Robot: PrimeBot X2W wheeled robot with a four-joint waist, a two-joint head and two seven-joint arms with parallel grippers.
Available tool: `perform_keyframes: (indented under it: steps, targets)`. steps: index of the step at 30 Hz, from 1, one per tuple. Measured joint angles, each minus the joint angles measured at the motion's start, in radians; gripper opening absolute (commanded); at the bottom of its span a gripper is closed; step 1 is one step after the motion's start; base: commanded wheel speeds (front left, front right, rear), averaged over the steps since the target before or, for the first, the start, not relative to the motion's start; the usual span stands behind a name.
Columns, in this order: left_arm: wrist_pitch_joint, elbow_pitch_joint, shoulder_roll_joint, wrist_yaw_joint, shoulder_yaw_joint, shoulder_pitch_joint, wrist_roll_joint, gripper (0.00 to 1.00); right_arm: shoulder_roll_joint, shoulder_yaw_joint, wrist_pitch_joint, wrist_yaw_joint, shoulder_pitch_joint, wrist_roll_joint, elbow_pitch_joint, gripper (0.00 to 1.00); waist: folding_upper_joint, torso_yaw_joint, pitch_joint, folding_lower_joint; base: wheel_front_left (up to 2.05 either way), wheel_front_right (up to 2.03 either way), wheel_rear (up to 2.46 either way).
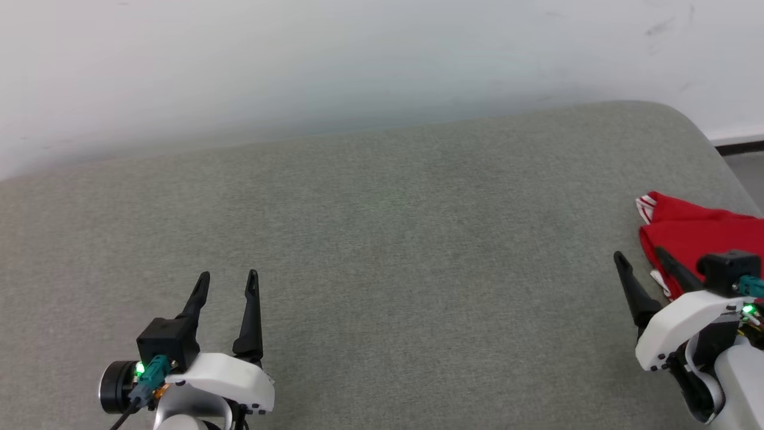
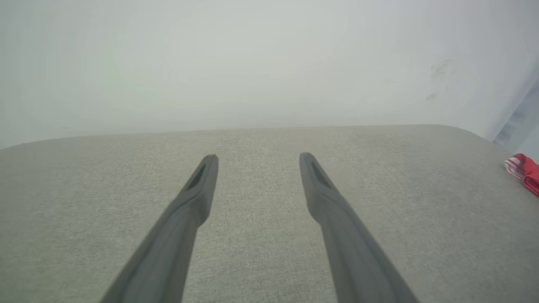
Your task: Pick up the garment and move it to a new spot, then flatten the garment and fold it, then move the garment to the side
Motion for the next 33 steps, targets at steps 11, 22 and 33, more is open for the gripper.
perform_keyframes:
  steps: [11, 22, 33]
  targets:
    - [-0.033, 0.023, 0.043, 0.003, 0.041, 0.045, -0.019, 1.00, 0.137, -0.137, 0.007, 0.000, 0.217, -0.106, -0.272, 1.00, 0.0000, 0.126, -0.072, 0.0001, 0.00, 0.00, 0.00]
    - [-0.039, 0.055, 0.051, -0.005, 0.033, 0.082, -0.027, 1.00, 0.244, -0.232, 0.113, 0.000, 0.421, -0.221, -0.571, 1.00, 0.0000, 0.133, -0.100, 0.0002, 0.00, 0.00, 0.00]
    - [-0.043, 0.091, 0.047, -0.013, 0.024, 0.081, -0.040, 1.00, 0.263, -0.232, 0.159, 0.000, 0.465, -0.263, -0.679, 1.00, 0.0000, 0.129, -0.109, 0.0003, 0.00, 0.00, 0.00]
